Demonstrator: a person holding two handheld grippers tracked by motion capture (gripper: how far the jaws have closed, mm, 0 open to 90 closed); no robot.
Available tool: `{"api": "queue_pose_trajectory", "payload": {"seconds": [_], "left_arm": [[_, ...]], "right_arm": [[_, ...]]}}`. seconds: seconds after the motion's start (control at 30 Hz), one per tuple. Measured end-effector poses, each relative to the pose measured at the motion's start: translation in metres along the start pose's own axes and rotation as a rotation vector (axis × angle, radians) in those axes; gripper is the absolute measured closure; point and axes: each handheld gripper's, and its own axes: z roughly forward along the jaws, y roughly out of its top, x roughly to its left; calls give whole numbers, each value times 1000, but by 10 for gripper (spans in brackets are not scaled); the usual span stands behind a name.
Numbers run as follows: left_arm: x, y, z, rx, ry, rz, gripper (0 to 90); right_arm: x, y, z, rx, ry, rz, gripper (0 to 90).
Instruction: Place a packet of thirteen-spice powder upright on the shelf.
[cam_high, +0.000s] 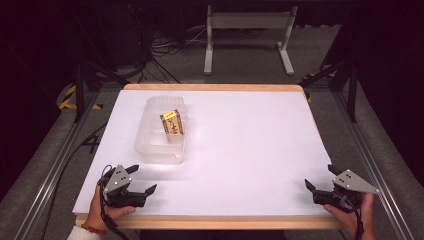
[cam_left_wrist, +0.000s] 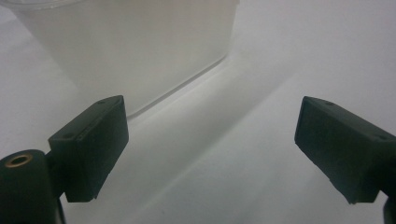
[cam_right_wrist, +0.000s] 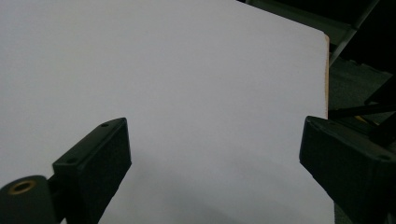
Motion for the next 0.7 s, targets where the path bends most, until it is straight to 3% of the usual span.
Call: {"api": "queue_pose_trajectory", "payload": {"seconds": [0.7], "left_arm": [[0, 2, 3, 2, -7, 13, 105]], "right_arm": [[5, 0, -4, -3, -24, 8, 98]]}}
